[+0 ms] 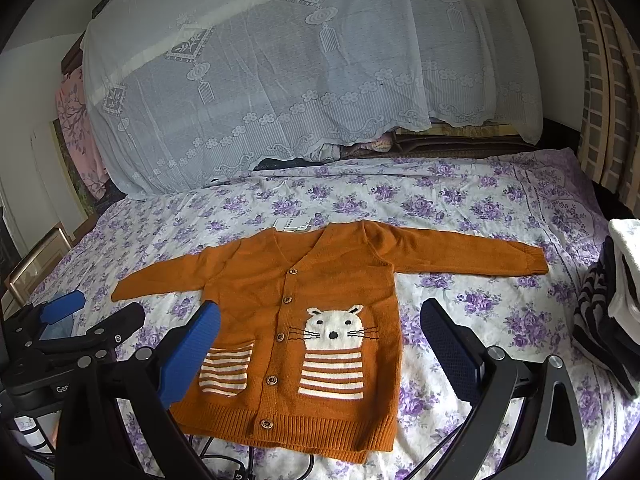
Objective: Fold small clothes
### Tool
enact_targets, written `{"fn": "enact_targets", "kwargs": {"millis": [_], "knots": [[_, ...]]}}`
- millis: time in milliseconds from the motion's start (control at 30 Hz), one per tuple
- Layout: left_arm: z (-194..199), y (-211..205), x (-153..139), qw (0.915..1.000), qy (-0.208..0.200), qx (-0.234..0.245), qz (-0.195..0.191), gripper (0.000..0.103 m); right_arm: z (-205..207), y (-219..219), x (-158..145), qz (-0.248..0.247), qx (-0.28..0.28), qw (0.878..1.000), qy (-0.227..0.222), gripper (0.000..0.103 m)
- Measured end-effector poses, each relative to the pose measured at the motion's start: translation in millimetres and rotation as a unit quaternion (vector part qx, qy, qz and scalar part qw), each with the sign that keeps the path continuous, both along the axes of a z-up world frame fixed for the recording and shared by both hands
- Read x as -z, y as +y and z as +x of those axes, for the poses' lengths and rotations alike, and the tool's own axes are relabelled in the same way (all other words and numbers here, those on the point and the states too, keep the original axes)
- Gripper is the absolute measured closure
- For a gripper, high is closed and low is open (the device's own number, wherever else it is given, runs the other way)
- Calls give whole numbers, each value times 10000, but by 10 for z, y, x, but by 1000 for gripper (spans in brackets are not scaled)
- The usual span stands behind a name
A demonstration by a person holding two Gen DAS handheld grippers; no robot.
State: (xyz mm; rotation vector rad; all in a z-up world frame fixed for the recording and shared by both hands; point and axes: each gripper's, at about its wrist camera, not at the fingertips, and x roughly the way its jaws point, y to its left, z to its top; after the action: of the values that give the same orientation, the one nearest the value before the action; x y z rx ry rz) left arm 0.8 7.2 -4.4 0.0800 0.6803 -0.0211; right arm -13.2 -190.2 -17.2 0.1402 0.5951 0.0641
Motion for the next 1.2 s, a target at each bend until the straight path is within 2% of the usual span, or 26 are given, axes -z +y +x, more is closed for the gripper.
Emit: {"fn": "enact_targets", "kwargs": {"millis": [1200], "knots": [[-23,52,50,10000,30,-26,-1,4,-14,-11,-2,23,-1,10000,-3,3]]}}
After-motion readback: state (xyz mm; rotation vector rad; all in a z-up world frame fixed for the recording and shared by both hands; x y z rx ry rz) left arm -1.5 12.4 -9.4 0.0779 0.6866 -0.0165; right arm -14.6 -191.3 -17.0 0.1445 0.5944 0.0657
